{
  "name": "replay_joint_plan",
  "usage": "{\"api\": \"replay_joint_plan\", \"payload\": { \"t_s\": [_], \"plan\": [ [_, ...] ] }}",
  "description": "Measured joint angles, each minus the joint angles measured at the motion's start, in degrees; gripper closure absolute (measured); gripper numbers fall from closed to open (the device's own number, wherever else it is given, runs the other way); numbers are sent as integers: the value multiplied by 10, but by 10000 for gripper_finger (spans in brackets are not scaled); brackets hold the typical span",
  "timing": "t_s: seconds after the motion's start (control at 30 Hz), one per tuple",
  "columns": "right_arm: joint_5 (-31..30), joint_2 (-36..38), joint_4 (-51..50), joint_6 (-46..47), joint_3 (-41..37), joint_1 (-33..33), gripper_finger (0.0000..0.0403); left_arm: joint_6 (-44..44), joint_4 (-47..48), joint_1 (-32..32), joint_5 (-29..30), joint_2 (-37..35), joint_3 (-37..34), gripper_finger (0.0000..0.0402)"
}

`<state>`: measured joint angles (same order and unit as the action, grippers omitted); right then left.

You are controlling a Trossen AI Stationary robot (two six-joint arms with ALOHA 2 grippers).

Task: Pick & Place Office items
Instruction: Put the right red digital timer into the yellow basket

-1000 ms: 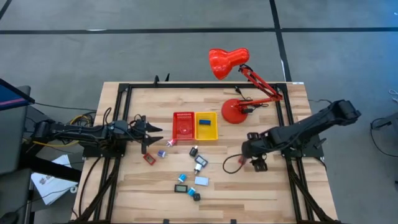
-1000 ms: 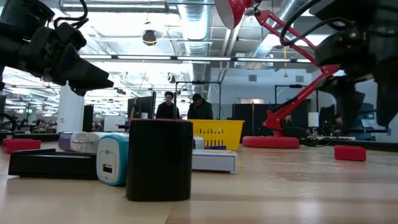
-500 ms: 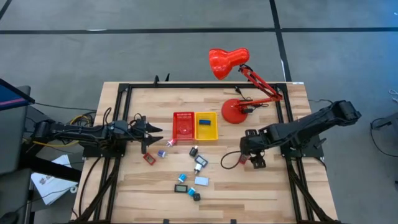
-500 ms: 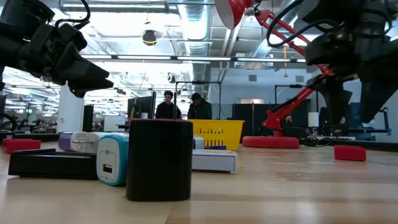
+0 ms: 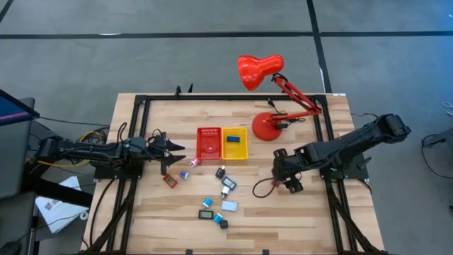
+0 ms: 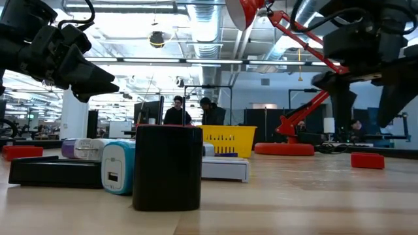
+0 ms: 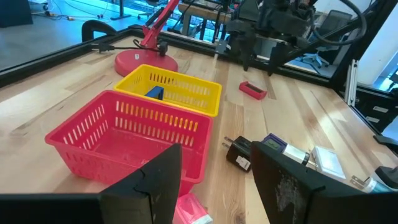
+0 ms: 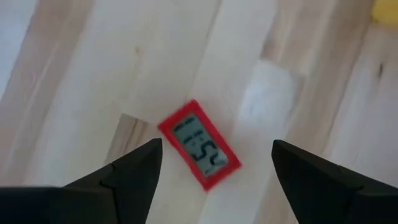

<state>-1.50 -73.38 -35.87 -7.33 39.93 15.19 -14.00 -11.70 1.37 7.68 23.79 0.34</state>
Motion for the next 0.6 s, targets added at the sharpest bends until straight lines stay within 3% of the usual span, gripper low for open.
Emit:
{"api": "replay_joint_plan", "payload": {
  "t_s": [0.33,0.6],
  "plan": [
    [48,-5,-8,-79,-7,-29,107,0,0,0,0,0,0,215],
    [70,-93,8,-132,-6,-27,107,0,0,0,0,0,0,215]
  ]
}}
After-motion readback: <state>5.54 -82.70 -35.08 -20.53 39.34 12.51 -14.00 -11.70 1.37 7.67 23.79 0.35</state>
